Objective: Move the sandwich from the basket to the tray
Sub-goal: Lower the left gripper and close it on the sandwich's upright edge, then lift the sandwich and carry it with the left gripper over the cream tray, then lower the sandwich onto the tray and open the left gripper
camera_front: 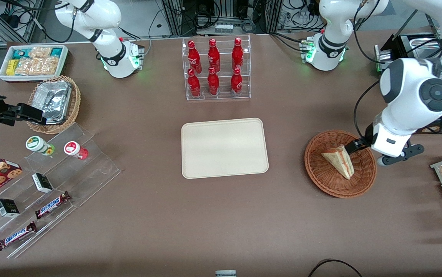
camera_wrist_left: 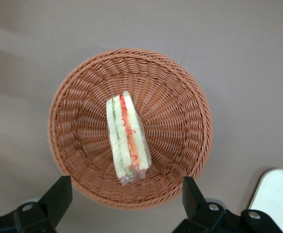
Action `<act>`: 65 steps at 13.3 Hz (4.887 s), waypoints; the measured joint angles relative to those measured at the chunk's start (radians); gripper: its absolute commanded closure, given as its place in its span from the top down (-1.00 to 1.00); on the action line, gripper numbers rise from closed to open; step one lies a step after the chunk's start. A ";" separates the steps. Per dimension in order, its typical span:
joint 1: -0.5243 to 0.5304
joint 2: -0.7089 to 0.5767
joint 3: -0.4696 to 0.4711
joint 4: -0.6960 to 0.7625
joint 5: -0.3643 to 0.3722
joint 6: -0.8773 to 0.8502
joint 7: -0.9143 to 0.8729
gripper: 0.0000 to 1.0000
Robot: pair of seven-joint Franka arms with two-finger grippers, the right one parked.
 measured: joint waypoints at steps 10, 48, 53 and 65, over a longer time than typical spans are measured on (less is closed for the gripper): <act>0.000 0.076 0.000 -0.157 0.000 0.233 -0.148 1.00; -0.032 0.215 -0.536 0.304 0.033 -0.212 -0.194 -1.00; -0.210 0.384 -0.572 0.330 0.230 -0.095 -0.421 -1.00; -0.330 0.624 -0.571 0.333 0.500 0.090 -0.650 -1.00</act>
